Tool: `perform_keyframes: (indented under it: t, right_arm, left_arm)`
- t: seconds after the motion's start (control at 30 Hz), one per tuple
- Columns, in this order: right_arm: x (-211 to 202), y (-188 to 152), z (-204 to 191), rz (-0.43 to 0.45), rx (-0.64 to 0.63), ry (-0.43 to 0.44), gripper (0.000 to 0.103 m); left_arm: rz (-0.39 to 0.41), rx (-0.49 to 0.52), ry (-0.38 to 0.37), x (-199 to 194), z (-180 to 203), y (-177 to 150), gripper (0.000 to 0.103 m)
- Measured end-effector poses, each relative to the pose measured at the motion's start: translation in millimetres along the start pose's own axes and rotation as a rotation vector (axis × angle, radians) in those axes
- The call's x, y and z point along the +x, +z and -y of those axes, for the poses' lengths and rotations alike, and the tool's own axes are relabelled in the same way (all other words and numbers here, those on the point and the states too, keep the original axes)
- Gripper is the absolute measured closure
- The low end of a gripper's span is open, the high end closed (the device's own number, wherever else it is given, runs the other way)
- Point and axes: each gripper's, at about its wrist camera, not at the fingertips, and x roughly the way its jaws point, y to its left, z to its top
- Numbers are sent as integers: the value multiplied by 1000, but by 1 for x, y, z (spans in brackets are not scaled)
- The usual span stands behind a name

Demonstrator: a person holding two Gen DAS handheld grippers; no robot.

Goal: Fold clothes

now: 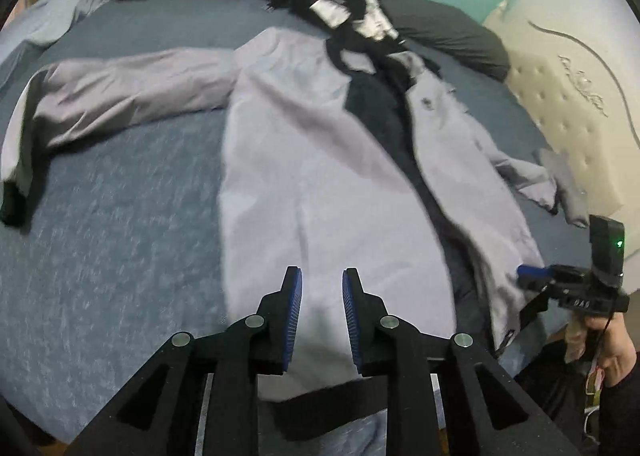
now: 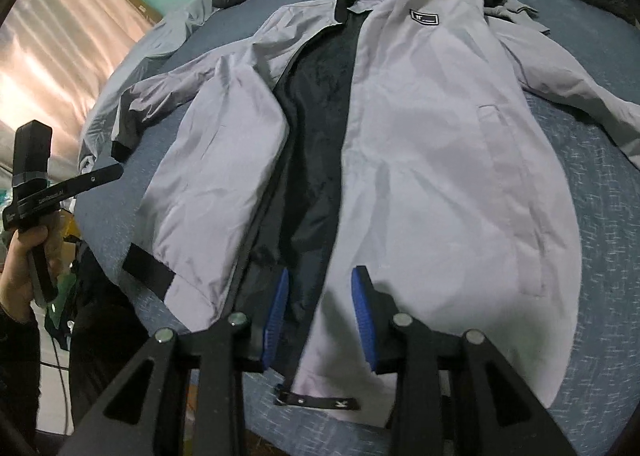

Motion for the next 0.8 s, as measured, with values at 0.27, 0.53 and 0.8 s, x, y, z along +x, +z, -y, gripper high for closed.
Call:
perform_keyframes:
  t: [0.27, 0.53, 0.8]
  right_arm:
    - [28, 8, -15, -63, -43, -16, 70]
    - [63, 21, -10, -135, -38, -123, 82]
    - [79, 22, -4, -164, -26, -168, 100]
  left_arm:
    - [34, -38, -68, 26, 30, 11, 77]
    - [50, -99, -72, 50, 28, 7, 71]
    - [69, -127, -72, 66, 15, -6, 71]
